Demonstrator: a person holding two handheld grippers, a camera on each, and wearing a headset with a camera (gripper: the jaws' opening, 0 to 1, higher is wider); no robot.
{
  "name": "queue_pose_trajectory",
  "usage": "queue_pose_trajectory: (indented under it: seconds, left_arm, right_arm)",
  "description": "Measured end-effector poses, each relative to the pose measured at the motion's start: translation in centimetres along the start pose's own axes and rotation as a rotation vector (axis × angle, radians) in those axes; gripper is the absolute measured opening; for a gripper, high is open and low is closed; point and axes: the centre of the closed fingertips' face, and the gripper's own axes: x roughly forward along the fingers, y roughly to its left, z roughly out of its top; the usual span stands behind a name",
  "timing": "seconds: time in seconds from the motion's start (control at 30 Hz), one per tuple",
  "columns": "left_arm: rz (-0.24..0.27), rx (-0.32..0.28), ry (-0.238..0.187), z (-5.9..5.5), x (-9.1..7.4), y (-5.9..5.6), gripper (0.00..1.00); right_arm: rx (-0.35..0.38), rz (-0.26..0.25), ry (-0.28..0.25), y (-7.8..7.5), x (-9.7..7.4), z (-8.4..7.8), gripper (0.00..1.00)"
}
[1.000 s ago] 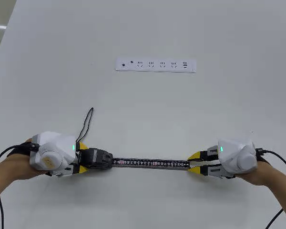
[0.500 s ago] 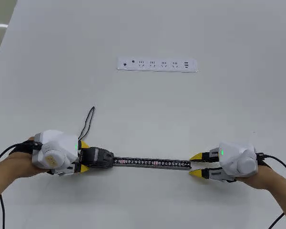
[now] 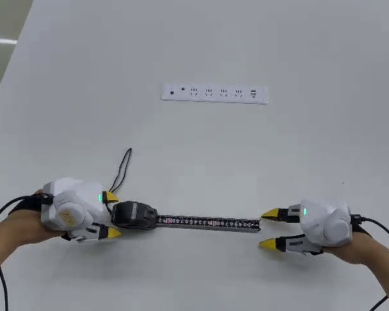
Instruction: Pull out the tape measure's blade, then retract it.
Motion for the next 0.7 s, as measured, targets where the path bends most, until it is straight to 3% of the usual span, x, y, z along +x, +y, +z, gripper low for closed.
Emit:
queue_pose_trajectory:
  seconds: [0.17, 0.33, 0.53, 0.7]
  left_arm:
    - [0.012, -0.046, -0.027, -0.2, -0.6, -0.6, 0.49]
    - [0.029, -0.095, -0.051, -0.3, -1.1, -1.2, 0.62]
    - [0.057, -0.133, -0.082, -0.3, -1.7, -1.8, 0.8]
    - [0.08, -0.164, -0.108, -0.2, -1.8, -1.8, 0.92]
  right_arm:
    - [0.023, -0.04, 0.009, 0.1, -0.6, 0.1, 0.53]
    - [0.07, -0.094, 0.009, -0.2, -1.2, 0.1, 0.77]
    - [0.115, -0.144, -0.001, -0.1, -1.8, 0.0, 0.96]
    - [0.14, -0.183, -0.01, -0.2, -2.5, 0.1, 1.0]
